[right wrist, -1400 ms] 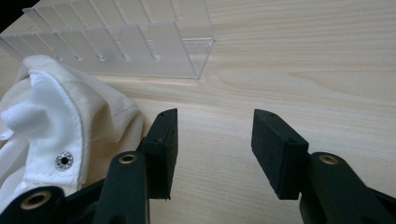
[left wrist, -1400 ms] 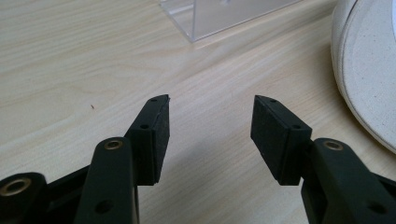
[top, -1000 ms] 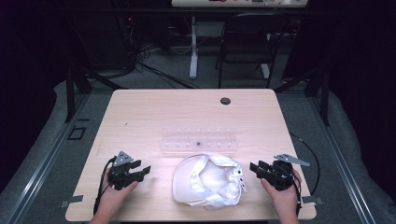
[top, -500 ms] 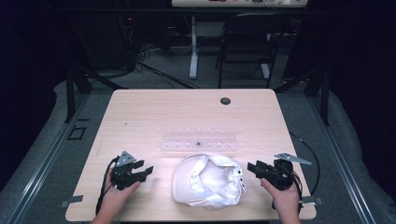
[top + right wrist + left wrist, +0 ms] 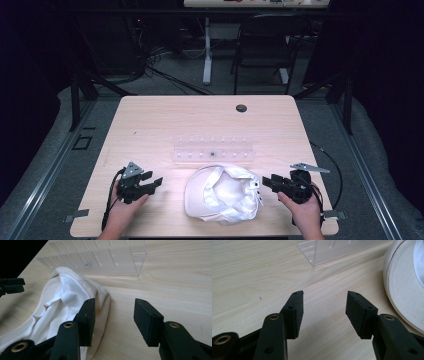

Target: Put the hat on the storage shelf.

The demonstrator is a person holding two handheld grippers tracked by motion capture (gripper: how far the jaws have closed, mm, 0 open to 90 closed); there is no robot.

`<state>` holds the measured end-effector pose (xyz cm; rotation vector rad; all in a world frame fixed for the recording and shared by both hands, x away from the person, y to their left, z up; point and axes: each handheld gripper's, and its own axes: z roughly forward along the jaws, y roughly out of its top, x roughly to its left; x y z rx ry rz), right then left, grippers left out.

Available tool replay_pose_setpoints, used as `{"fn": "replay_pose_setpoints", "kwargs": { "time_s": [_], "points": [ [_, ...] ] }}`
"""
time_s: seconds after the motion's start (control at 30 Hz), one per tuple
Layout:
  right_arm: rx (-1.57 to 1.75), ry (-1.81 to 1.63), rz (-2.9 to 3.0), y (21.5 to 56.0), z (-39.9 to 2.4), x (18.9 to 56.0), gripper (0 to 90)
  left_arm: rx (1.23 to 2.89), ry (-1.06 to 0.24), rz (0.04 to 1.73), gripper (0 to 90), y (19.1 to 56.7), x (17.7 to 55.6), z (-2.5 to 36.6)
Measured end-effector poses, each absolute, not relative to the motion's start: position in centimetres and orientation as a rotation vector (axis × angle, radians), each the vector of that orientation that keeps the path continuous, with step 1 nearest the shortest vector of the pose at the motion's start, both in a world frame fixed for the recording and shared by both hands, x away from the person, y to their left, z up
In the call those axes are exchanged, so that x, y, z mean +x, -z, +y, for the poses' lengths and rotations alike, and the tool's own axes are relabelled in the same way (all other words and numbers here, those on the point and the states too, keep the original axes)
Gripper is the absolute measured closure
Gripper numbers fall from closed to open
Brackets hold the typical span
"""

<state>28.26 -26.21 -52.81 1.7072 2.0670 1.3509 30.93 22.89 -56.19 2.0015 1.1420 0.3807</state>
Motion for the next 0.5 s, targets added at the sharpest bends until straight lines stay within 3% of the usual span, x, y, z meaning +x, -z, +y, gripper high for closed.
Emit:
{"fn": "replay_pose_setpoints", "kwargs": {
  "time_s": [0.5],
  "points": [
    [1.874, -1.507, 2.143, 51.1, -26.5, 28.0, 49.2, 2.001, -0.381, 1.143, 46.9, 56.1, 30.9, 23.0]
  ]
}}
